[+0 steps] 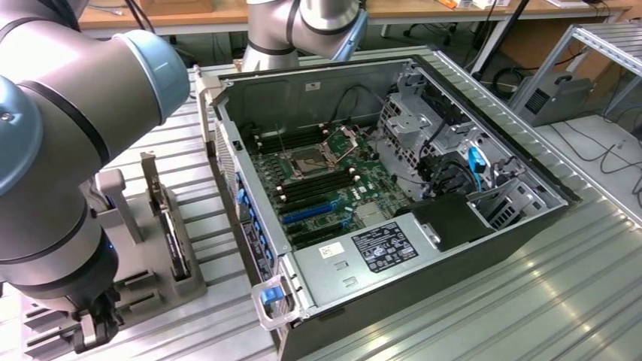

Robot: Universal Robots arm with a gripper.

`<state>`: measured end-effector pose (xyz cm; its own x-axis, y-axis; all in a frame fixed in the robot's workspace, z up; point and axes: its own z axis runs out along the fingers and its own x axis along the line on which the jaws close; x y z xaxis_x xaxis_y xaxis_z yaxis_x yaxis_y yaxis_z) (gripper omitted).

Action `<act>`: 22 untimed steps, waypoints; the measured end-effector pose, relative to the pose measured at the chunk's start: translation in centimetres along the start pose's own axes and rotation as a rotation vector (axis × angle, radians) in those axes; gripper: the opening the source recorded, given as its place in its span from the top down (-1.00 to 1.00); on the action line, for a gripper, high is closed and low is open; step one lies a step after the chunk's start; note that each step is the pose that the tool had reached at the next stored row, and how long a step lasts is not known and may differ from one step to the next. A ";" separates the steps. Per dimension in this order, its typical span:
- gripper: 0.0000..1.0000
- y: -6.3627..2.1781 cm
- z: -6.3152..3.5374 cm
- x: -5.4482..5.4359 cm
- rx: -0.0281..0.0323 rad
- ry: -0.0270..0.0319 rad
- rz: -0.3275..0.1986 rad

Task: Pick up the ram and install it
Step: 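Pick up the ram and move it above insertion slot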

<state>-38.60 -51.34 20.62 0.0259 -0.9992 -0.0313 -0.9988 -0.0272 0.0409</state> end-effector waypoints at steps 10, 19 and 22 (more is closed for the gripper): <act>0.73 0.08 -0.37 0.0 0.0037 -0.0001 0.000; 0.73 0.32 -4.70 -0.1 0.0081 0.0003 -0.008; 0.73 0.37 -5.73 -0.2 0.0072 0.0014 -0.036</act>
<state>-38.73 -51.34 26.36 0.0617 -0.9976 -0.0313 -0.9975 -0.0627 0.0326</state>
